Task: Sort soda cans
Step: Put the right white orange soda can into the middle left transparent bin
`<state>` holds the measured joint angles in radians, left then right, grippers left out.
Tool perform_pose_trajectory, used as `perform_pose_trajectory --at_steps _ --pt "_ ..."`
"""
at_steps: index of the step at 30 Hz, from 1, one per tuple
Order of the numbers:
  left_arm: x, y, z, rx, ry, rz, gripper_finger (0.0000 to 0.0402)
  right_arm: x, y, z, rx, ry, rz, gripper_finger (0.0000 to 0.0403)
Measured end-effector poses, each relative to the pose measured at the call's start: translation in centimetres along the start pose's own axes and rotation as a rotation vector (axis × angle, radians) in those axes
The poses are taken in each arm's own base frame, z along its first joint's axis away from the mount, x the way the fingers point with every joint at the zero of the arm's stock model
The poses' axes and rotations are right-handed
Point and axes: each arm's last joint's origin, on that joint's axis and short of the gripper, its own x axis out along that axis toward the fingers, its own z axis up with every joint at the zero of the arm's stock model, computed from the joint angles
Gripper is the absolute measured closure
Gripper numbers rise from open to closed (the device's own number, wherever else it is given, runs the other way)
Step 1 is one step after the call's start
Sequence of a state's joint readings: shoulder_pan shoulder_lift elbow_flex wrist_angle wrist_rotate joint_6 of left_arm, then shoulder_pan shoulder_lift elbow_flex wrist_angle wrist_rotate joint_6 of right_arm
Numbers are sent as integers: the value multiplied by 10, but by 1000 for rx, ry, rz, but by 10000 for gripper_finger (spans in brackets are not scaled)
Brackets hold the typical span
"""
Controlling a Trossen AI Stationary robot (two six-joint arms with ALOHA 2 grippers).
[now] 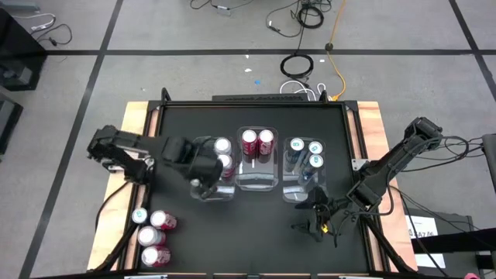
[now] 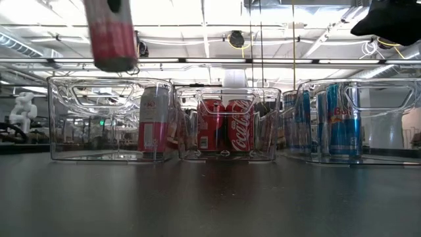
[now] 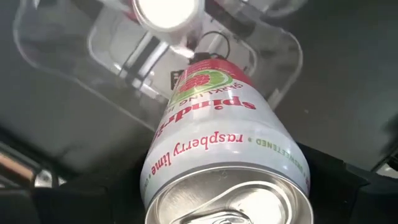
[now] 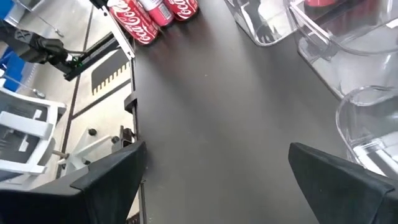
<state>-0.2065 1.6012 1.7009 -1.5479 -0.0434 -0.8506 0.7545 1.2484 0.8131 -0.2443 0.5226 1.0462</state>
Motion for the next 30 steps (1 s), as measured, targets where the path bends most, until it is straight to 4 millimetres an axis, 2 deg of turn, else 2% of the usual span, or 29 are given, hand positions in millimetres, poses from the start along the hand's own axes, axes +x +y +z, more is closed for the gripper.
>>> perform_pose_trajectory --at_steps 6,17,24,30 --pt "13 24 26 58 7 14 79 0 -3 -2 -5 16 -25 18" --pt "57 55 43 263 97 49 79 0 -3 0 117 -23 -41 18" --pt "91 80 50 369 141 78 79 0 -4 3 214 -114 -75 18" --pt "117 97 58 419 96 64 79 0 -4 4 272 -153 -76 18"
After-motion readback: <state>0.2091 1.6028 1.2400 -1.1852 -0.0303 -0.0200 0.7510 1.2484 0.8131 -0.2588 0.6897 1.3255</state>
